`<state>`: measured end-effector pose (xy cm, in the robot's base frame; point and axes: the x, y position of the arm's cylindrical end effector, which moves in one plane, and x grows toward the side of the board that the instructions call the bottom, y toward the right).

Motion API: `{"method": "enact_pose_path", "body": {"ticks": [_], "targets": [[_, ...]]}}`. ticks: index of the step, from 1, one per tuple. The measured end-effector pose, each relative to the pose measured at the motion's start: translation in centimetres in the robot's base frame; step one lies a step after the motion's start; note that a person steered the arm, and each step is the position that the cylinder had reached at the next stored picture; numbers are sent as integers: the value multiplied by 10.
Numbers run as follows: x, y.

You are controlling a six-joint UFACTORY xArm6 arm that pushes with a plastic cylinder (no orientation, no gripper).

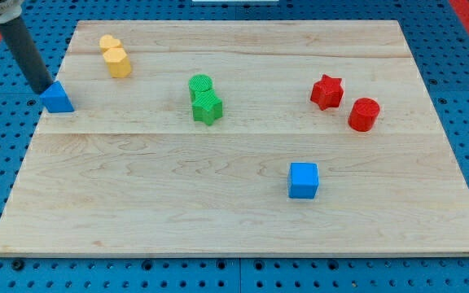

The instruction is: Move blue cube towards blue triangle

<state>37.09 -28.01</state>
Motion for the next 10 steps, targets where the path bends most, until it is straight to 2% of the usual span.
{"method": "enact_pose_path", "body": {"ticks": [1, 2, 3, 4, 5, 6, 7, 8, 9, 10], "targets": [[3, 42], [-43, 38], [-23, 118], [44, 118], [92, 188], [79, 287], [81, 358], [112, 412], [171, 418], [160, 328]]}}
